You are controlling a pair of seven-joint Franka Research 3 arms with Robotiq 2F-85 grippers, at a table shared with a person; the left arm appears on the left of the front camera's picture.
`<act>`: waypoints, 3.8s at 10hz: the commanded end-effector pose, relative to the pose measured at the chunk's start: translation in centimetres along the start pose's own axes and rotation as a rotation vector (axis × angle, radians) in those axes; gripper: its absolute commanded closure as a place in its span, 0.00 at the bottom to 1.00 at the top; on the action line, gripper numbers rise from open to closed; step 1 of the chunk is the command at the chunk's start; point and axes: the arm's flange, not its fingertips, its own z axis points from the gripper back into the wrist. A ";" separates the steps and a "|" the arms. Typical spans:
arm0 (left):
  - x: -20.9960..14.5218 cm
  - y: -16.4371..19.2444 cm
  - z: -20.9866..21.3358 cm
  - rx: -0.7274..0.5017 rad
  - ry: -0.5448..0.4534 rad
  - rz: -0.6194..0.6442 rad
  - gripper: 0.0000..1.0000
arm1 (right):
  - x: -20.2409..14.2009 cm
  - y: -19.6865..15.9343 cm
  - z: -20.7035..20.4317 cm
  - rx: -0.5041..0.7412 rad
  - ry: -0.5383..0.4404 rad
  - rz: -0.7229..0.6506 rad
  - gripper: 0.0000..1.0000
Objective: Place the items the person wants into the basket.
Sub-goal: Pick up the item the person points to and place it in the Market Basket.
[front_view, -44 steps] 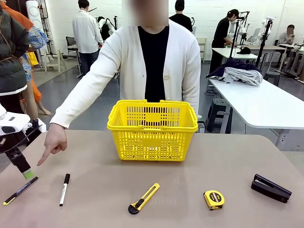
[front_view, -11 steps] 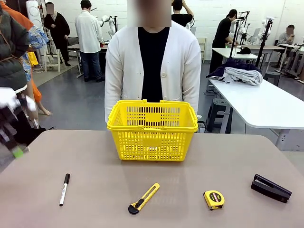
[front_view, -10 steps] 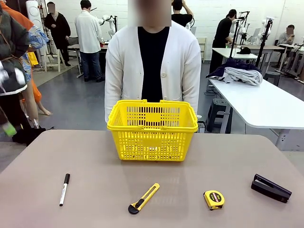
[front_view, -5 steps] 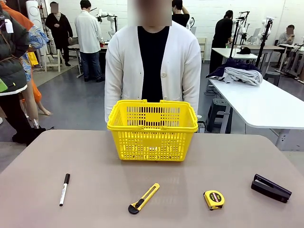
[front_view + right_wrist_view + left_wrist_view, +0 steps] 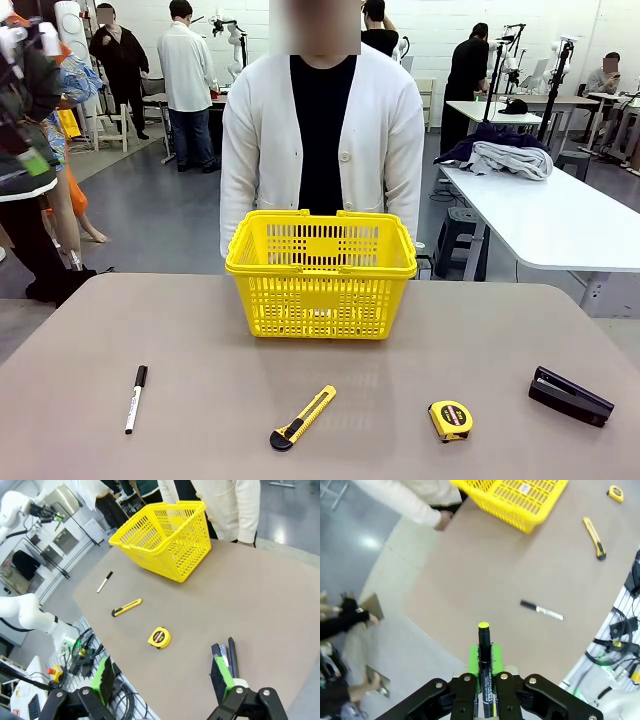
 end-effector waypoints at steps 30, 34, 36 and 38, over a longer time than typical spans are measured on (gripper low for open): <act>30.9 -10.6 -28.8 -0.253 0.155 -0.726 0.89 | 0.1 -0.2 0.1 0.011 -0.023 0.012 0.00; 32.6 -7.8 -34.2 -0.342 0.167 -0.706 0.89 | 0.1 -0.2 0.1 0.011 -0.023 0.012 0.00; 33.0 -6.9 -36.9 -0.393 0.188 -0.671 0.89 | 0.1 -0.2 0.1 0.011 -0.023 0.012 0.00; 33.0 -6.7 -39.5 -0.421 0.227 -0.606 0.89 | 0.1 -0.2 0.1 0.011 -0.023 0.012 0.00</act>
